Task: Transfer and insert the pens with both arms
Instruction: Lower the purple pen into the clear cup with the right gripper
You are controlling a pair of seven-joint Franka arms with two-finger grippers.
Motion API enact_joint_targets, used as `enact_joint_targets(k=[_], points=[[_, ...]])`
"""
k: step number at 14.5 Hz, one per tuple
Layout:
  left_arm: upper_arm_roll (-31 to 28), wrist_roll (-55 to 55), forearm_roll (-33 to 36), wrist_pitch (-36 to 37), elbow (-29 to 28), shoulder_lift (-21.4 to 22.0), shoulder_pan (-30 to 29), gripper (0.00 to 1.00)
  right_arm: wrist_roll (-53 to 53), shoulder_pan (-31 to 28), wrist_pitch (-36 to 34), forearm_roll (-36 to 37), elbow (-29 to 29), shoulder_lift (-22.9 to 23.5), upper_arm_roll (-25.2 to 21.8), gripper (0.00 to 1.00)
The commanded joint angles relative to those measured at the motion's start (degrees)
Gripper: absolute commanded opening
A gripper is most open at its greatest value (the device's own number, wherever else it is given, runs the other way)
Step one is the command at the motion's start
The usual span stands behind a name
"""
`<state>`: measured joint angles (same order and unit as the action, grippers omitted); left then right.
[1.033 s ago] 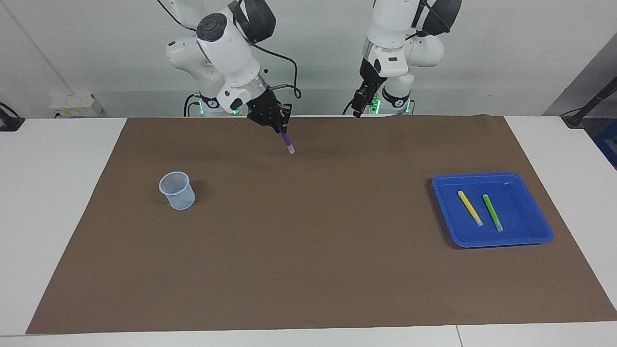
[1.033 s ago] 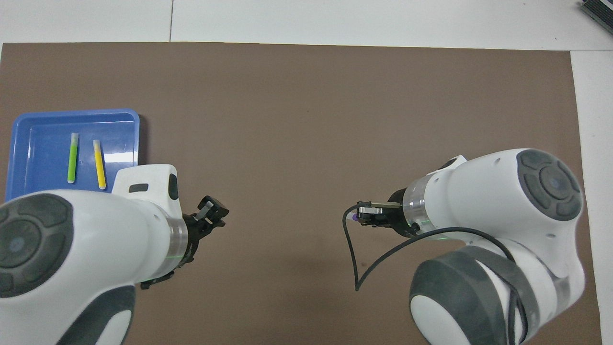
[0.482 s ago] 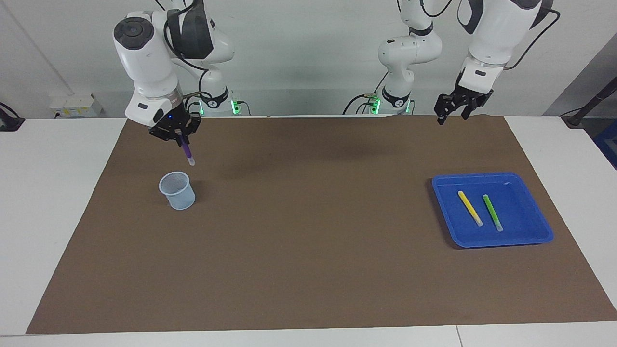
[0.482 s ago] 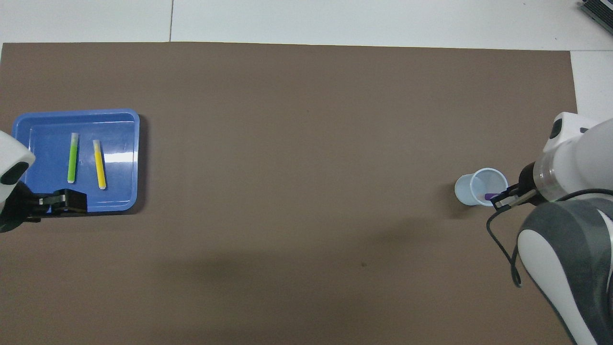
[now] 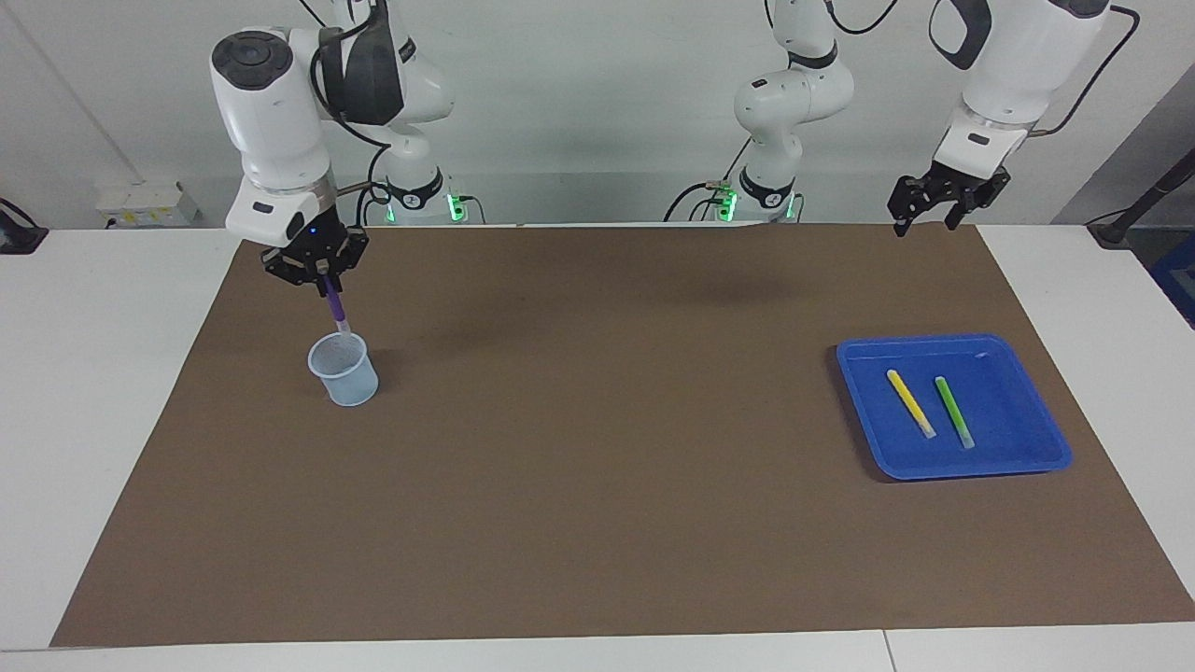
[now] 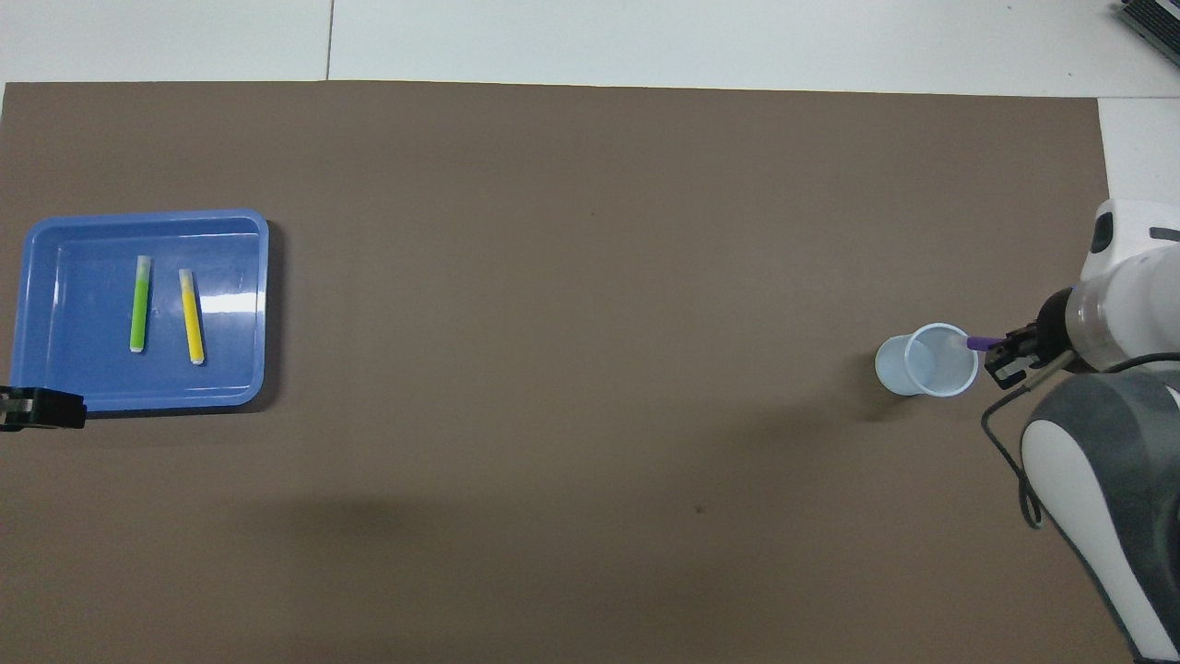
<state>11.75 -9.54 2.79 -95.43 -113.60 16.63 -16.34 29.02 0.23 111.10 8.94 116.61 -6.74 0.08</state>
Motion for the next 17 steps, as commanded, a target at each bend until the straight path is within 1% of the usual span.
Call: enact_joint_targets(k=[1,2,4,7,10,14,16,17], points=[[-0.05,-1.01,0.72,-0.28,-1.44,1.73,-0.89,0.82,0.43,-1.2,2.28,0.2,2.57,-0.56,0.8,0.0],[-0.06,-1.09,0.72,-0.72,-1.88,2.0,-0.89,0.82,0.08,-1.37,2.54,0.11,3.44,-0.56,0.8,0.0],[-0.49,-1.62,0.72,-1.07,-2.15,2.0,-0.98,0.82,-0.1,-1.9,5.42,0.11,5.63,-0.38,0.8,0.0],[-0.85,-1.62,0.72,-1.08,-2.24,2.09,-0.8,0.83,-0.19,-4.09,8.24,-0.15,8.27,0.41,0.8,0.0],[-0.85,-1.53,0.72,-1.08,-2.24,2.09,-0.63,0.83,-0.98,-5.15,9.74,-4.45,8.98,2.86,0.8,0.0],[-0.85,-1.53,0.72,-1.08,-2.24,2.09,-0.54,0.83,-3.17,-6.29,10.7,-4.72,9.77,3.57,0.8,0.0],[-0.85,-1.45,0.72,-1.08,-2.24,2.09,-0.45,0.83,-3.7,-5.94,11.24,-4.72,9.86,3.66,0.8,0.0],[-0.85,-1.36,0.63,-1.08,-2.32,2.09,-0.36,0.83,-3.79,-5.86,11.24,-4.64,9.86,3.66,0.8,0.1]])
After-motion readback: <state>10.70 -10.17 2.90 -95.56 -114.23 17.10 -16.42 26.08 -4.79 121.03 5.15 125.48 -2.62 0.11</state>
